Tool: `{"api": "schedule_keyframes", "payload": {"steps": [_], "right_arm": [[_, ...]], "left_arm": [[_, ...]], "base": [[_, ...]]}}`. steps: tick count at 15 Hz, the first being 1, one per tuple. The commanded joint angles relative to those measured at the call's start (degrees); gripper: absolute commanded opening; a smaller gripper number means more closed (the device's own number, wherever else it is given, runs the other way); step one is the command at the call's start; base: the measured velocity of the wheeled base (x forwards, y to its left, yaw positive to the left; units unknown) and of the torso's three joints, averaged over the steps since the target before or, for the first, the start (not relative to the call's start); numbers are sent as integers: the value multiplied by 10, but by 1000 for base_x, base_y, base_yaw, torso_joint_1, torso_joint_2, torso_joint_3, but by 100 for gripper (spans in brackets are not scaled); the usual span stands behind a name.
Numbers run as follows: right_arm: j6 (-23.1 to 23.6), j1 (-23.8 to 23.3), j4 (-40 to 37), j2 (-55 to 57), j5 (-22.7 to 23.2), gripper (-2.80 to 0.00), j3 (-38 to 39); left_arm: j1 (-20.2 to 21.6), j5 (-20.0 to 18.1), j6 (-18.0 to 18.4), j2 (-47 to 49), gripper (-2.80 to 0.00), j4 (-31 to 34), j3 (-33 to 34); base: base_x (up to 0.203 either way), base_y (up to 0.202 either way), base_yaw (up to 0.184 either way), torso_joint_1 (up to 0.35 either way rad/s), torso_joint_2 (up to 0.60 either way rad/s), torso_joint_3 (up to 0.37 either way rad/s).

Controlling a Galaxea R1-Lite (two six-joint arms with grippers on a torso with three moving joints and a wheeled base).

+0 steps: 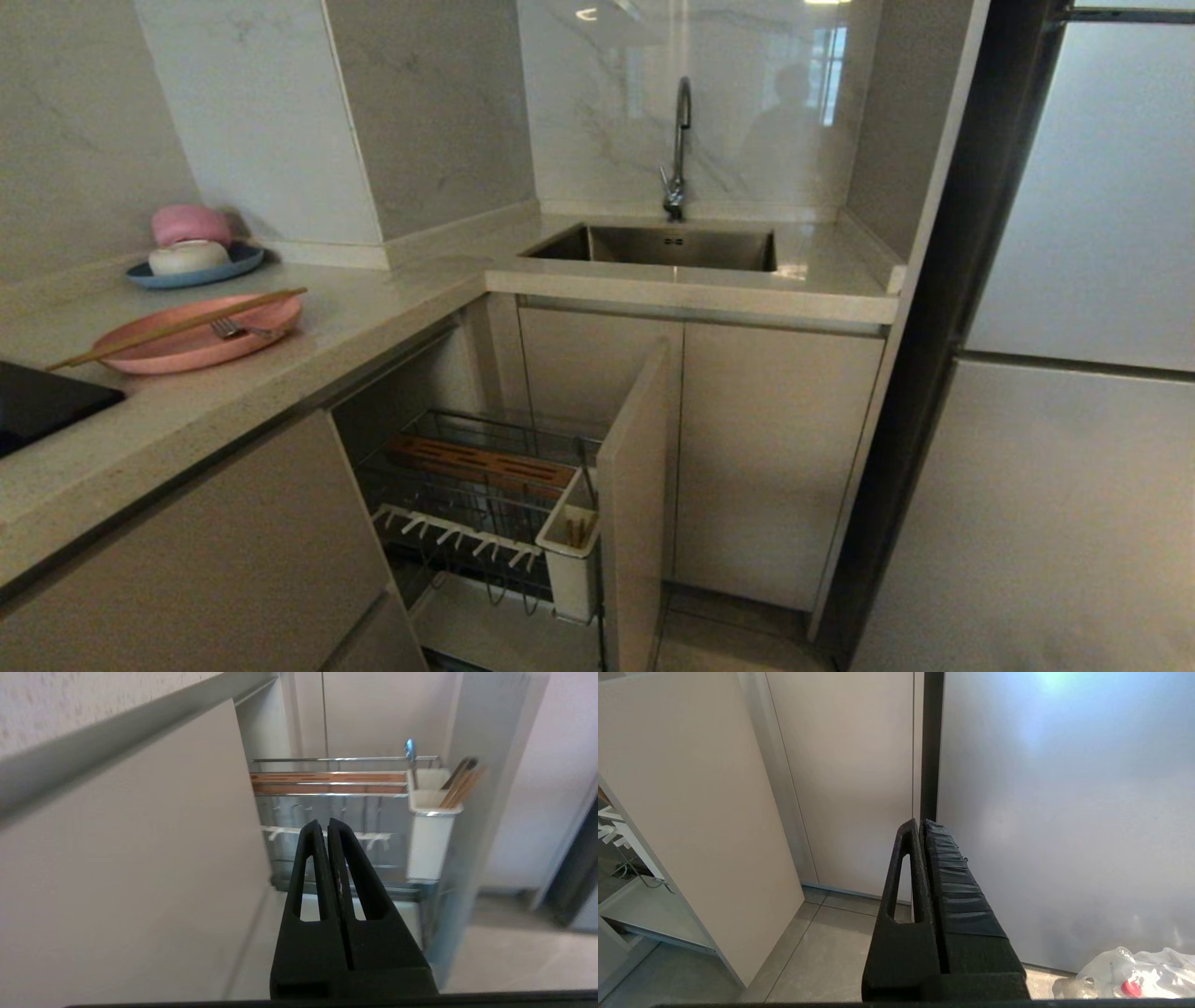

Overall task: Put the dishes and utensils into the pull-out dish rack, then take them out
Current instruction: Pick up the bowl and place it in the cupboard

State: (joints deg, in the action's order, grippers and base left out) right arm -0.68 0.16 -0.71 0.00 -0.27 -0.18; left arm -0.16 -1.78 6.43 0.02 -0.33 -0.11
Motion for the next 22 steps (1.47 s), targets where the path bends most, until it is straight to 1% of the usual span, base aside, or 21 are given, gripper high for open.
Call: {"api": "schedule_keyframes", "payload": {"steps": [1, 2, 17, 22], "right_arm": [[0, 0, 0, 0, 0, -280, 0], [0, 0, 0, 1, 0, -280, 0], [0, 0, 0, 0, 0, -280, 0], [0, 0, 0, 1, 0, -280, 0]], "left_arm": [[0, 2, -41, 0, -280, -1, 5], [0, 5, -53, 0, -280, -2, 5], [0, 8, -54, 0, -280, -3, 5], [0, 8, -53, 0, -280, -3, 5]], "base": [[0, 0, 0, 0, 0, 0], [0, 0, 0, 0, 0, 0], [0, 0, 0, 0, 0, 0], [0, 0, 0, 2, 1, -152]]}}
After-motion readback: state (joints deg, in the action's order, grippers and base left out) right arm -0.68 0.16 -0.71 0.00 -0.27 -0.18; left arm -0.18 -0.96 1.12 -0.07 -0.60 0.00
